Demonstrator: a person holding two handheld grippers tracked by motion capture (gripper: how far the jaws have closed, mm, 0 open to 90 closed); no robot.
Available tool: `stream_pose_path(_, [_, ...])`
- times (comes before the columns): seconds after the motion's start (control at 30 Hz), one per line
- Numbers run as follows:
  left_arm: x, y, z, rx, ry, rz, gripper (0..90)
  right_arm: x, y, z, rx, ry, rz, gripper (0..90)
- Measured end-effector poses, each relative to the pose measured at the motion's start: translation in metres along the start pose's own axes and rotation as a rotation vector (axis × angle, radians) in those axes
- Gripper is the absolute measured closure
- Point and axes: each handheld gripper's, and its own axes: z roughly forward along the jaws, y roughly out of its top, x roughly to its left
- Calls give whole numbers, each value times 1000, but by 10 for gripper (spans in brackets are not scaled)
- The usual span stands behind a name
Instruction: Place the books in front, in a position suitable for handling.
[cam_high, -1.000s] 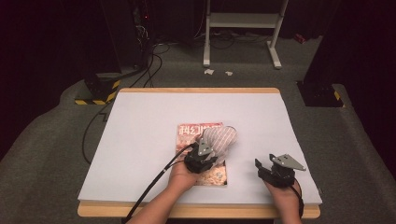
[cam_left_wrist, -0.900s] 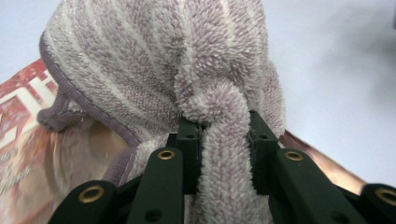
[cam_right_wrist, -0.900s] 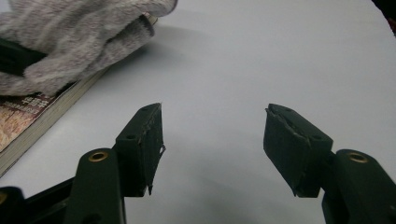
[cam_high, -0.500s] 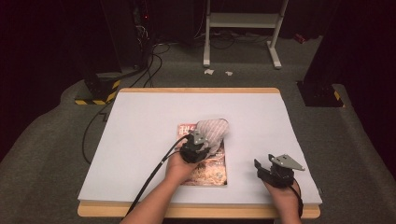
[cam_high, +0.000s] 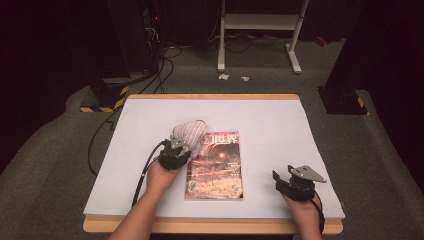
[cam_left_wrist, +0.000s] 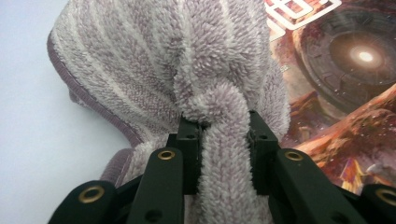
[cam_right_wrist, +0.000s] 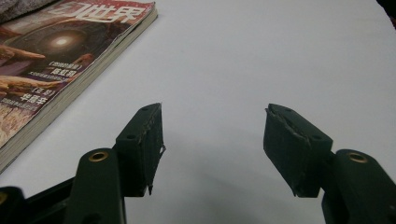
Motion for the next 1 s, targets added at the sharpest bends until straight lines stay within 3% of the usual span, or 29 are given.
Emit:
stream_pose_path(0.2, [-11,5,5,-2,-16,16,721,2,0,0,0,1,0,378])
stream_pose_path(1.0, [-104,48,44,-6,-180,118,721,1,1,0,-5,12,-1,379])
